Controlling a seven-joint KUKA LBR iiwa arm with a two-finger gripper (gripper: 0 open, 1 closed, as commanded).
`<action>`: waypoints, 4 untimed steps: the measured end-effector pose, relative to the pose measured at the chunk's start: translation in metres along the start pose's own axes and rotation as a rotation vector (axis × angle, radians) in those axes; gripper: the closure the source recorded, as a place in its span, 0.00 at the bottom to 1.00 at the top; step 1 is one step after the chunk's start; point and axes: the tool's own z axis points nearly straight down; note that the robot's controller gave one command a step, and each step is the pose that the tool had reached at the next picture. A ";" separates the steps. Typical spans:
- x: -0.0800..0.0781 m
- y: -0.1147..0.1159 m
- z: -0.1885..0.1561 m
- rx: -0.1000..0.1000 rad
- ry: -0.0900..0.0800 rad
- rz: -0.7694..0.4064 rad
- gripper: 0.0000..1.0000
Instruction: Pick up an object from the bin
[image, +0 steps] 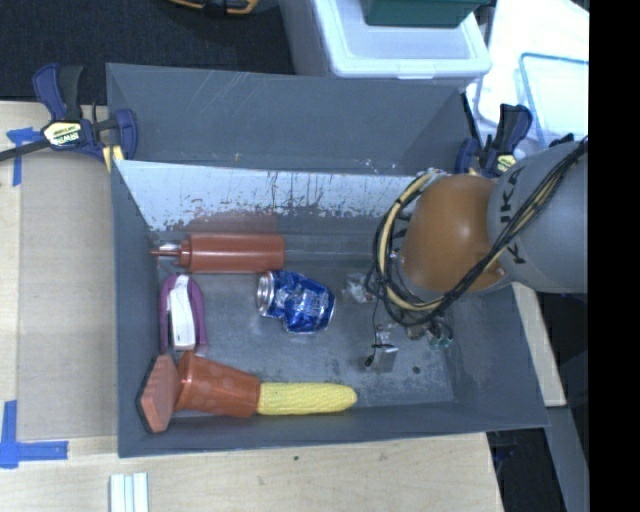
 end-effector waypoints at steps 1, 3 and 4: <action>0.003 0.019 0.001 -0.003 0.002 0.182 0.00; -0.005 0.015 -0.087 -0.002 -0.002 0.185 1.00; -0.005 0.015 -0.087 -0.002 -0.002 0.185 1.00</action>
Offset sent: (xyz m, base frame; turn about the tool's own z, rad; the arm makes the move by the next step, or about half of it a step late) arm 0.0059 0.0100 -0.0019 0.0197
